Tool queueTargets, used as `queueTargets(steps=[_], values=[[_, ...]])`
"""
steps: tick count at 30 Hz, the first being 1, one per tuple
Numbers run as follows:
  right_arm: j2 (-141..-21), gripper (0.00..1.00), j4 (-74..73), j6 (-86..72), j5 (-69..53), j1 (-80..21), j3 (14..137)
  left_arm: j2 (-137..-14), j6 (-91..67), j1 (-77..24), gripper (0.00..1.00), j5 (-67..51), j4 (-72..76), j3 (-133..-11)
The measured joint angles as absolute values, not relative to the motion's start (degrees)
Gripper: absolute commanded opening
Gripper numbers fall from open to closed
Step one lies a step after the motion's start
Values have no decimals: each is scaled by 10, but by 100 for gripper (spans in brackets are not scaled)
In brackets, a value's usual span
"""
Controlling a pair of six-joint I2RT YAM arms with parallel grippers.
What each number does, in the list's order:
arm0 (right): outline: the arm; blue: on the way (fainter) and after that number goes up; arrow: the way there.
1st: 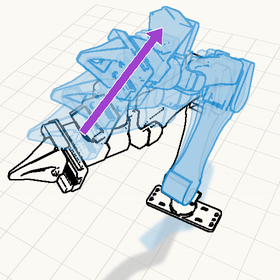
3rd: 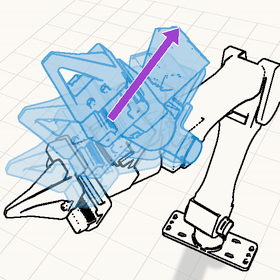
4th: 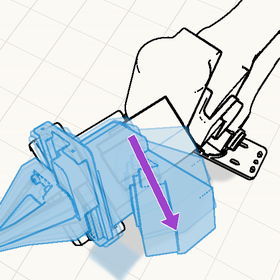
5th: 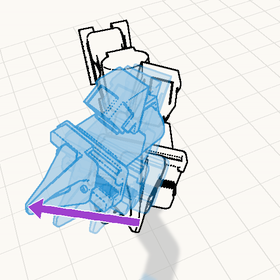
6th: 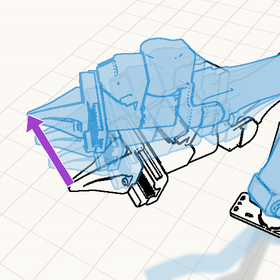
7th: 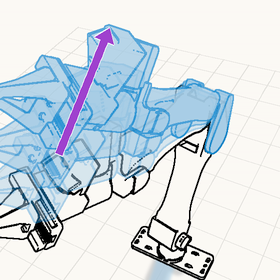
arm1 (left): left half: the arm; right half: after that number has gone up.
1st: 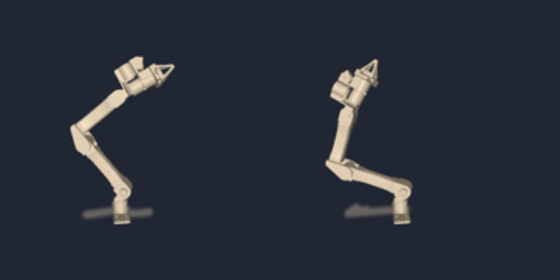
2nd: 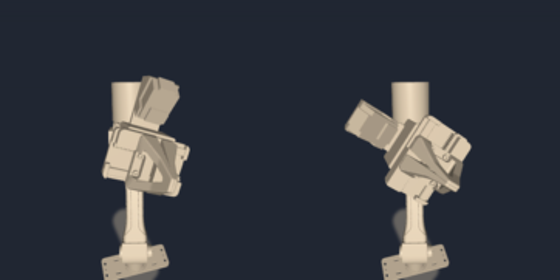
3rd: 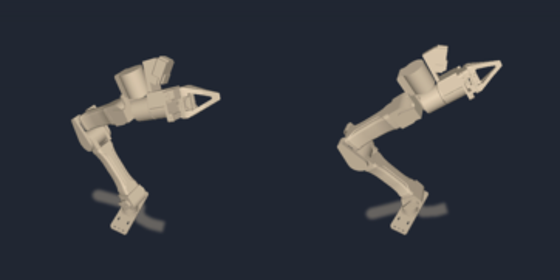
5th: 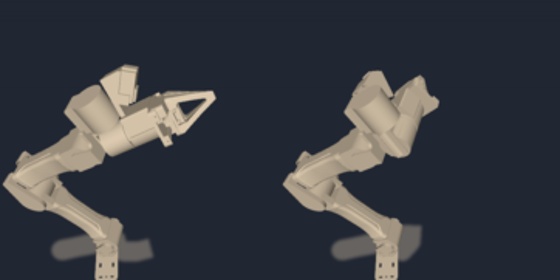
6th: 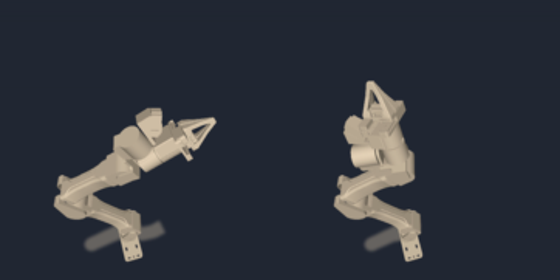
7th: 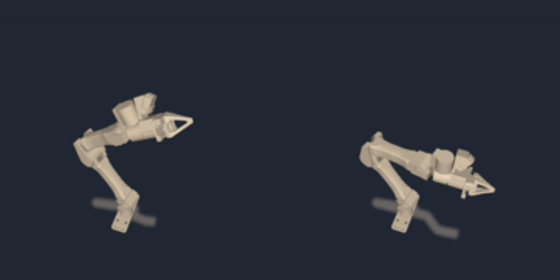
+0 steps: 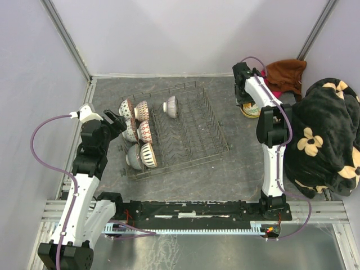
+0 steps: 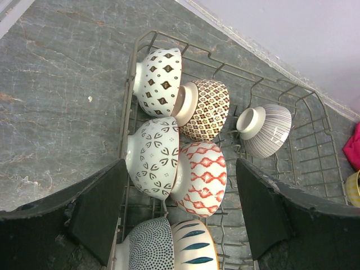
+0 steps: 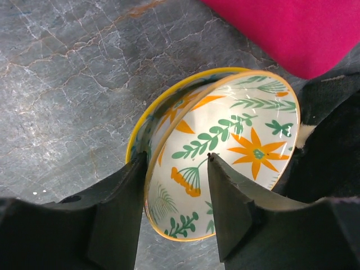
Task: Unload the bowls from the dish rack
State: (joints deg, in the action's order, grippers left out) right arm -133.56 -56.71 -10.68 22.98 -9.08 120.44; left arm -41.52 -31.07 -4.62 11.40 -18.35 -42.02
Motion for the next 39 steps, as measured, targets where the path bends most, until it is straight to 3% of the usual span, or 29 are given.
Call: queueTargets(steps=[7, 11, 14, 26, 34, 39], values=[[-1303, 56, -561, -109, 224, -93, 1177, -416, -311, -46, 84, 114, -183, -420], [-1280, 44, -559, -111, 220, -95, 1173, -416, -311, -46, 84, 114, -183, -421], [-1267, 43, -556, -111, 219, -97, 1173, -416, -311, -46, 84, 114, -183, -421], [-1203, 51, -522, -114, 191, -117, 1117, -416, -311, -46, 84, 113, -183, -423], [-1061, 57, -359, -189, 8, -177, 993, -414, -311, -46, 84, 113, -183, -423], [-1058, 55, -219, -276, -120, -205, 946, -406, -311, -46, 84, 112, -183, -423]])
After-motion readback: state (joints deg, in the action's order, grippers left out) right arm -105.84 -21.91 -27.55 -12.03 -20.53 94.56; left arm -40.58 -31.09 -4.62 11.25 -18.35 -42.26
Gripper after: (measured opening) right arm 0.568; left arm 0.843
